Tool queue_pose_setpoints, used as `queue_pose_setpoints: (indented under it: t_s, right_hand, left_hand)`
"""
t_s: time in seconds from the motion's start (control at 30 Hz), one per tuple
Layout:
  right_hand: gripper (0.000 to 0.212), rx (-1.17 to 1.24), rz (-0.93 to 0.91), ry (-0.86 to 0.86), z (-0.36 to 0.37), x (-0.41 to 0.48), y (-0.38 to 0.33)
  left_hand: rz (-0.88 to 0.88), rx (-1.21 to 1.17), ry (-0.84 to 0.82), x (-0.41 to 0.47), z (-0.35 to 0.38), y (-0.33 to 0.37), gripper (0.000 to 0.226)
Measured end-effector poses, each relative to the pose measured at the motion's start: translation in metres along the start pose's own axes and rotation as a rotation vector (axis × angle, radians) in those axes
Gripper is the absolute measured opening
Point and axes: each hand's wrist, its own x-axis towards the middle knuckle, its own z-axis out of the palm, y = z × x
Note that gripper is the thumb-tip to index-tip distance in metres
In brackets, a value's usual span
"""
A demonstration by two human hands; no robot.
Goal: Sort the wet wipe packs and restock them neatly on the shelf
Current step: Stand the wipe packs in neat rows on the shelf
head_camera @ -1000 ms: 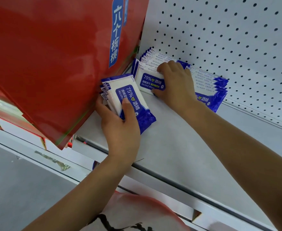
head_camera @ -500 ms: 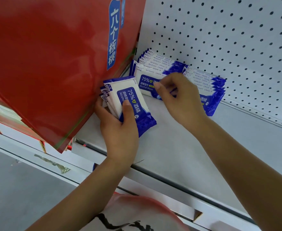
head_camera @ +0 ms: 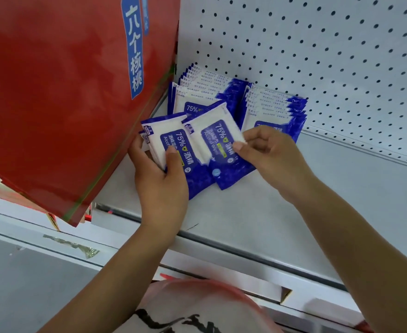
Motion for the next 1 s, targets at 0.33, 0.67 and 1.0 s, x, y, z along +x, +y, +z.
queue_pose_setpoints:
  t_s: [0.33,0.67,1.0]
  right_hand:
    - [0.013,-0.774,-0.362,0.322,-0.058,0.027,0.028]
    - [0.043,-0.998,-0.413,0.386,-0.048,0.049,0.043]
    - [0.048,-0.803,-0.464,0.446,-0.028,0.025,0.03]
  left_hand:
    - [-0.005,0.079,-0.066,-0.001,0.001,0.001,0.052]
    - [0.0,0.075,-0.067,-0.002,0.0,0.002,0.051]
    - [-0.01,0.047,-0.071,-0.004,-0.002,0.005,0.05]
